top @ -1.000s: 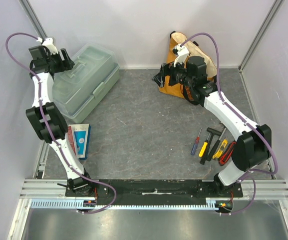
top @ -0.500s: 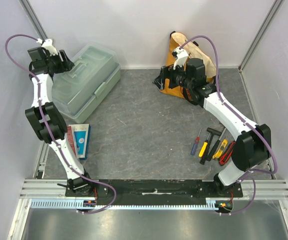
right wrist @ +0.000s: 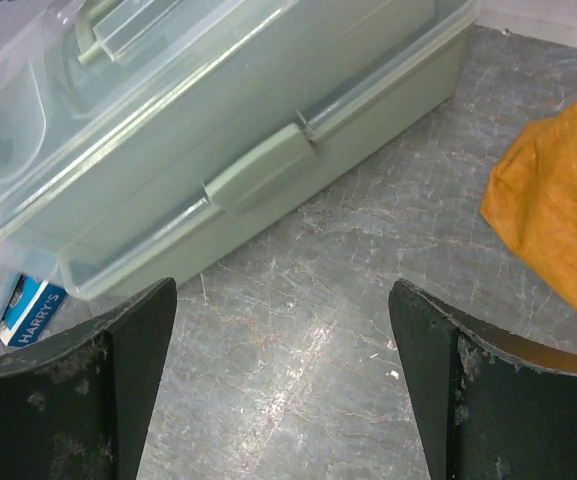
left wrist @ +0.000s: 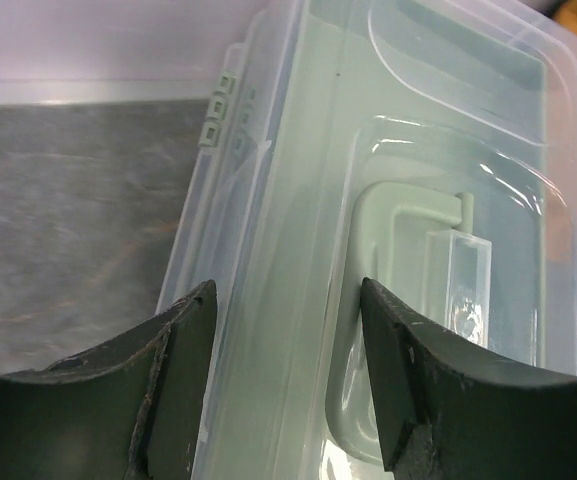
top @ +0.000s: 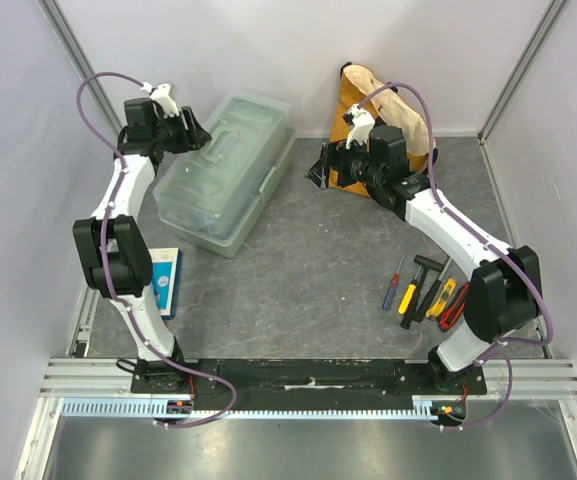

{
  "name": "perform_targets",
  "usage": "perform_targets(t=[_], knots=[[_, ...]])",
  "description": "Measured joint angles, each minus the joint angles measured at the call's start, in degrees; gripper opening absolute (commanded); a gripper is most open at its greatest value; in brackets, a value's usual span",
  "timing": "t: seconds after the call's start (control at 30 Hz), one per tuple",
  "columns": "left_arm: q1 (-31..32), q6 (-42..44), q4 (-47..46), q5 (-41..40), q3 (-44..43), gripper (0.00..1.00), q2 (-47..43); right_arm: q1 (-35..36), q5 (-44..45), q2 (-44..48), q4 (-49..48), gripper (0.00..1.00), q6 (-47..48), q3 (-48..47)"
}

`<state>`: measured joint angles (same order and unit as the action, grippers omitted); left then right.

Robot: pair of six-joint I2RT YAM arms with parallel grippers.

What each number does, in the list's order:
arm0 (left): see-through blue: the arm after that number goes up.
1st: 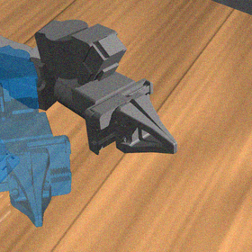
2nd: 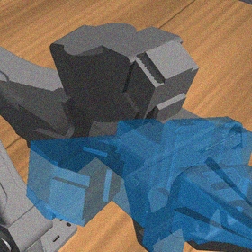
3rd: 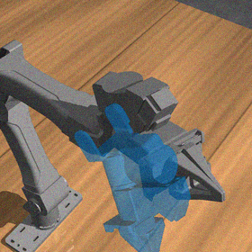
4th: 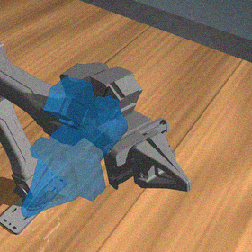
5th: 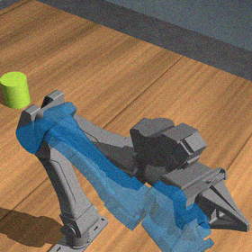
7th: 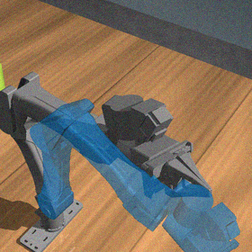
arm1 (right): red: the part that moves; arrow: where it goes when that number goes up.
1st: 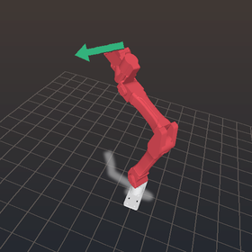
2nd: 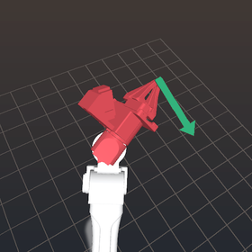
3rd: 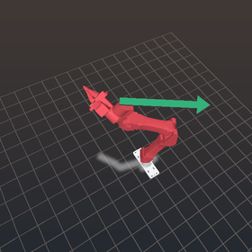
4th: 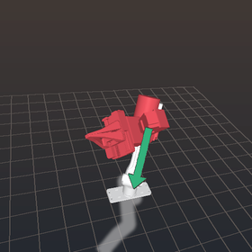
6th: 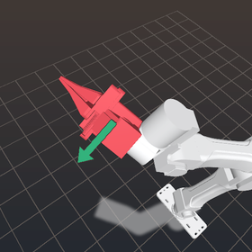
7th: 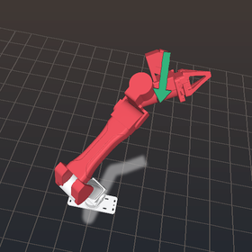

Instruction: Pack the tool kit

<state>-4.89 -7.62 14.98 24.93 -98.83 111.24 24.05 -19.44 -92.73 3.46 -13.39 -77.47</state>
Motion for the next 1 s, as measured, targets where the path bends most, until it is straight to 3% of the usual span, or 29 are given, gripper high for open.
perform_targets(t=[0.2,0.5,1.0], knots=[[4.07,-4.92,-0.15,1.33,6.23,0.64,-4.76,0.17,1.57,-0.02,0.46,0.93,-3.91,0.22],[6.36,-6.91,4.94,0.02,8.04,0.74,-8.24,0.17,2.84,-0.66,-0.07,0.97,-11.47,0.39],[6.4,-7.58,7.65,-2.23,12.39,0.78,-13.07,0.17,-4.55,-8.39,-20.52,0.98,-37.09,13.11]])
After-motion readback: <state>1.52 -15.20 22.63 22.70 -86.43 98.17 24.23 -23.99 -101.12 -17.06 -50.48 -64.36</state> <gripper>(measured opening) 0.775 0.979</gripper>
